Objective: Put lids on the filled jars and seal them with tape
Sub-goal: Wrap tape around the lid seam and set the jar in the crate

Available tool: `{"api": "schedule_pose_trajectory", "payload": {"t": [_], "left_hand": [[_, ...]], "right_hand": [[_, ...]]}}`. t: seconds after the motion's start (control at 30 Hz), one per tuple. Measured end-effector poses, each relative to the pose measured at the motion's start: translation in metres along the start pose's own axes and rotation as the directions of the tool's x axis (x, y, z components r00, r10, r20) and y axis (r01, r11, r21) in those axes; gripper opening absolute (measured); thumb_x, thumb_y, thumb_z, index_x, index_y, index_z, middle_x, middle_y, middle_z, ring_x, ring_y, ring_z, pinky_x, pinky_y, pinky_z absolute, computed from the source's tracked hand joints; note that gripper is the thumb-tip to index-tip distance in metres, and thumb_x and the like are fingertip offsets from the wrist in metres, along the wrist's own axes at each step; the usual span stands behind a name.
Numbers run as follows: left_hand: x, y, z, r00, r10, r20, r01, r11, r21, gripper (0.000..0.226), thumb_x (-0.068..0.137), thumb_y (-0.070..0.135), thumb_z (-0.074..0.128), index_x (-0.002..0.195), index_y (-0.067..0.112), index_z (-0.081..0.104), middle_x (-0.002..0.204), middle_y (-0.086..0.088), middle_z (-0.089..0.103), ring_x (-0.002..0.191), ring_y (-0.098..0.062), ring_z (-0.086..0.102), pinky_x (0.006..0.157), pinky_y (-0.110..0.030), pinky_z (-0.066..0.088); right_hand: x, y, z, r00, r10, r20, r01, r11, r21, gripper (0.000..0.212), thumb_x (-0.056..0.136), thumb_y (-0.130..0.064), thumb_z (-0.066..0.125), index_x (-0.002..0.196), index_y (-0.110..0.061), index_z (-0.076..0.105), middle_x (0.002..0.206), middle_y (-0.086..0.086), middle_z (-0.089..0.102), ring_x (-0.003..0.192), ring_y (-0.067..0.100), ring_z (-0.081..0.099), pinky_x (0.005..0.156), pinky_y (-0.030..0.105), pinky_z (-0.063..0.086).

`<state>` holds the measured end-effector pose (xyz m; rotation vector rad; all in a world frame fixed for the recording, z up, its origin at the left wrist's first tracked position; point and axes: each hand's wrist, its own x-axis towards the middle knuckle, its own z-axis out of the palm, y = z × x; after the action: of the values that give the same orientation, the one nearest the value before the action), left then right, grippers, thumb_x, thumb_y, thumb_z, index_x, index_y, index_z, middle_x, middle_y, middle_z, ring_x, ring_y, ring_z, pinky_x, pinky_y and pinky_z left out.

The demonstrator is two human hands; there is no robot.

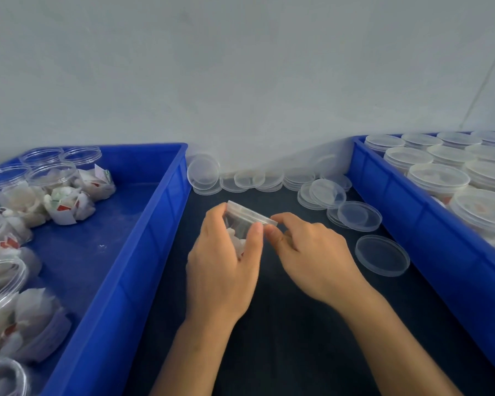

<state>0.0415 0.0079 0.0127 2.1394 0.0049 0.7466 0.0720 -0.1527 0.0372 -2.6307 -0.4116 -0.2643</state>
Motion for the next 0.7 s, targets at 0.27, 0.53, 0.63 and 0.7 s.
{"api": "schedule_pose_trajectory", "payload": {"t": [0.27, 0.53, 0.63, 0.7], "left_hand": [[0.009, -0.011, 0.0, 0.998, -0.052, 0.02, 0.049, 0.993, 0.107, 0.071, 0.091, 0.088, 0.037, 0.139, 0.037, 0.045, 0.122, 0.022, 0.059, 0.099, 0.001, 0.059, 0.069, -0.011, 0.04], [0.017, -0.02, -0.002, 0.99, -0.123, 0.066, 0.122, 0.992, 0.022, 0.069, 0.081, 0.092, 0.047, 0.129, 0.043, 0.056, 0.115, 0.022, 0.066, 0.106, -0.004, 0.065, 0.091, -0.042, 0.058], [0.017, -0.022, -0.004, 0.986, -0.155, 0.069, 0.159, 0.985, -0.06, 0.066, 0.079, 0.091, 0.049, 0.124, 0.045, 0.059, 0.111, 0.024, 0.068, 0.104, 0.002, 0.066, 0.091, -0.038, 0.057], [0.018, -0.023, -0.005, 0.983, -0.167, 0.072, 0.174, 0.98, -0.101, 0.061, 0.079, 0.089, 0.052, 0.121, 0.045, 0.06, 0.109, 0.026, 0.069, 0.1, 0.007, 0.065, 0.088, -0.034, 0.057]], "right_hand": [[0.003, 0.011, 0.002, 0.987, -0.022, 0.158, -0.038, 0.93, 0.366, 0.045, 0.11, -0.044, 0.035, 0.154, -0.04, 0.043, 0.074, -0.012, 0.066, 0.078, 0.008, 0.062, 0.076, 0.03, 0.044], [0.002, 0.013, 0.001, 0.994, -0.018, 0.11, -0.01, 0.969, 0.246, 0.041, 0.11, -0.052, 0.033, 0.15, -0.047, 0.042, 0.068, -0.012, 0.06, 0.083, 0.01, 0.06, 0.076, 0.036, 0.041], [0.003, 0.013, -0.001, 0.994, -0.027, 0.103, 0.003, 0.975, 0.221, 0.04, 0.11, -0.054, 0.033, 0.148, -0.048, 0.042, 0.077, -0.013, 0.065, 0.084, 0.01, 0.061, 0.08, 0.038, 0.045], [0.003, 0.011, -0.001, 0.994, -0.041, 0.099, 0.023, 0.985, 0.173, 0.04, 0.111, -0.055, 0.03, 0.149, -0.047, 0.041, 0.081, -0.011, 0.067, 0.085, 0.012, 0.062, 0.082, 0.041, 0.048]]}}
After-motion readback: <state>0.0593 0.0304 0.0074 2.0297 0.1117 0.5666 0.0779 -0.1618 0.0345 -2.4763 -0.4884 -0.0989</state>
